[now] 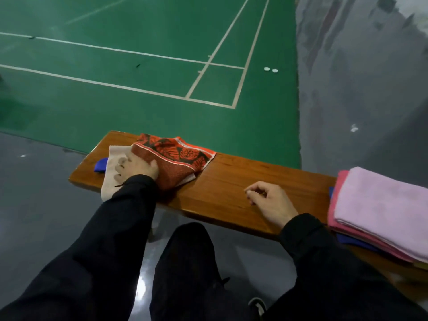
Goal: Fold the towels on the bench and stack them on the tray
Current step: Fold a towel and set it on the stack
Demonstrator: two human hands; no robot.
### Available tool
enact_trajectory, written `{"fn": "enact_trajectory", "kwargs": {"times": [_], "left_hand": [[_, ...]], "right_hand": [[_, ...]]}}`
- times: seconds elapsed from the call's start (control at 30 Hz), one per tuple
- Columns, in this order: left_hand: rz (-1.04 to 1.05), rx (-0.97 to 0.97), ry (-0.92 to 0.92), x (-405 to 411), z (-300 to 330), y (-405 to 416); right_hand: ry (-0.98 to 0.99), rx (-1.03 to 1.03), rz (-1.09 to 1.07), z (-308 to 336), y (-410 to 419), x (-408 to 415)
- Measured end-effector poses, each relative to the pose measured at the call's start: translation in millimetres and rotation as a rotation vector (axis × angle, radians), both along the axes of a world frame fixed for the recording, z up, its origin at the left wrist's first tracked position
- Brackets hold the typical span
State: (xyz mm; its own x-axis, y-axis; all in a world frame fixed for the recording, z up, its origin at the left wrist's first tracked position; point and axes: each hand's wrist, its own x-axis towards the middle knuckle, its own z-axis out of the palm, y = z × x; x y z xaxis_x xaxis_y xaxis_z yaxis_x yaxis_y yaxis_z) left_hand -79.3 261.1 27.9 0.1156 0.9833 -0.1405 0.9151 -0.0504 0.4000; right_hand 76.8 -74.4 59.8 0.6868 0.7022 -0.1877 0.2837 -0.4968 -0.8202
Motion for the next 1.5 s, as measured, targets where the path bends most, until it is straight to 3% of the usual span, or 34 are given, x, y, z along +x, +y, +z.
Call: {"fn": "enact_trajectory", "kwargs": {"times": [0.17,0.3,0.43,0.53,0.6,0.77,1.03,1.23,1.4,1.5], "left_hand": [[-0.061,-0.068,0.000,-14.3,-15.6,12.1],[0.040,-0.231,-0.340,-21.0,2.1,7.1],[-0.011,-0.250,-0.367,-24.3,33.4,-3.9],[-0.105,-0.265,-0.480,-14.2,53.0,-12.5],[-0.134,-0.376,-0.592,-8.5,58.8,-3.9],[-0.090,-0.522,-0.707,-3.0,23.5,36.0],[-0.057,-0.527,-0.567,0.6,40.9,21.0],[-0.001,-0.590,-0.768,8.8,57.4,-12.5],[0.029,-0.351,-1.018,15.2,75.8,-13.3],[0.018,-0.350,-1.106,10.2,84.1,-19.2]], "right_hand": [[0.049,-0.061,0.018,-9.3,-2.0,-2.0],[0.082,-0.082,0.073,-12.7,0.3,-6.2],[0.121,-0.057,0.080,-12.7,-2.6,-10.1],[0.126,-0.070,0.087,-11.5,-6.3,-10.6],[0.123,-0.076,0.092,-6.3,-7.0,-9.9],[0.140,-0.060,0.079,0.8,-5.9,-12.2],[0.147,-0.054,0.059,-0.2,-14.7,-7.8],[0.149,-0.021,0.016,-12.7,-15.5,0.5],[0.188,-0.009,0.058,-9.8,-8.5,-3.4],[0.207,-0.012,0.061,-5.3,-6.9,-6.3]]}}
